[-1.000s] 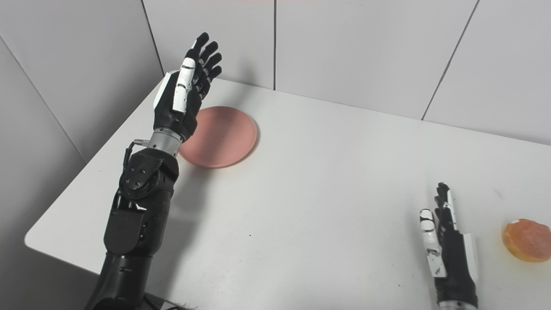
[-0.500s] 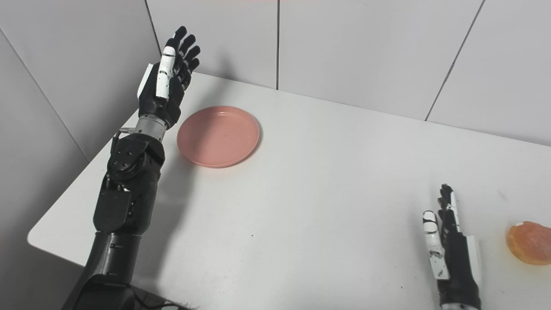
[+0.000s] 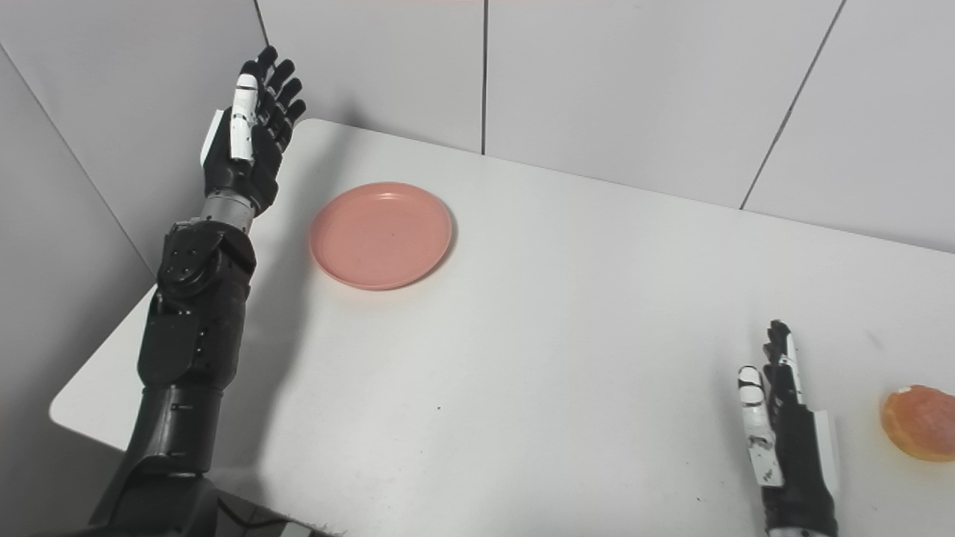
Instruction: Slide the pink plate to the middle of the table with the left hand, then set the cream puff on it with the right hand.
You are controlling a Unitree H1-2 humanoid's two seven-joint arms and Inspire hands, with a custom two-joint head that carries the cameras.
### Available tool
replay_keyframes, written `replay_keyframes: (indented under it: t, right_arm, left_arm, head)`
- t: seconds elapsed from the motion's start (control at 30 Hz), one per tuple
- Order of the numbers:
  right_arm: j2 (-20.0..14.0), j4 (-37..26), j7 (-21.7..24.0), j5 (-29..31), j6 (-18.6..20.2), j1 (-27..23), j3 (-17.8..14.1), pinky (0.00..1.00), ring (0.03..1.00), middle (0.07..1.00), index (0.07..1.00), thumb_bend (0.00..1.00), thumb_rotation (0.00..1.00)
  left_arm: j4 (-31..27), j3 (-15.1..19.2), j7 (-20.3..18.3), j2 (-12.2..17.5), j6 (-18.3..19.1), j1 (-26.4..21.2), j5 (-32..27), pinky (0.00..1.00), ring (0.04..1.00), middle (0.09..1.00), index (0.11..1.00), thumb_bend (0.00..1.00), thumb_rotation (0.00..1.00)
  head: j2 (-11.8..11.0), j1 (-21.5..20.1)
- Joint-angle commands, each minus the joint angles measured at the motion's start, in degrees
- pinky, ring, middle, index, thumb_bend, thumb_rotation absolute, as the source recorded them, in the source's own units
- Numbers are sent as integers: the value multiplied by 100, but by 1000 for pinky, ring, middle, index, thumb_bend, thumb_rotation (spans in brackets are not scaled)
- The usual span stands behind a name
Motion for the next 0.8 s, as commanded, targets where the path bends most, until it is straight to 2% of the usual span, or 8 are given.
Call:
replay_keyframes:
  t: [0.0, 0.3, 0.43, 0.53, 0.77]
  right_arm:
    - [75, 156, -20, 35, -20, 179, 18, 1000, 1000, 1000, 988, 104, 1000]
    - [50, 132, -3, 29, 3, 180, 21, 1000, 1000, 1000, 990, 105, 1000]
    - [28, 35, 21, 3, 92, 204, 32, 1000, 1000, 1000, 992, 80, 1000]
    - [16, 110, 37, 35, 9, 178, 38, 1000, 1000, 1000, 993, 86, 1000]
    - [41, 68, 20, 44, 55, 192, 28, 1000, 1000, 1000, 992, 113, 1000]
  left_arm:
    - [21, 71, 4, 209, -231, -249, -83, 1000, 997, 995, 976, 391, 1000]
    - [684, 136, -132, 393, -510, -222, -211, 982, 979, 979, 966, 413, 1000]
    - [879, 169, -61, 364, -474, -248, -302, 965, 968, 967, 952, 418, 1000]
    - [1059, 140, -142, 409, -441, -254, -342, 977, 970, 968, 953, 446, 1000]
    - [1551, 100, -232, 482, -531, -281, -382, 978, 963, 955, 932, 402, 1000]
  head:
    - [14, -1]
    - [44, -11]
    - [57, -6]
    - [64, -7]
    - [110, 6]
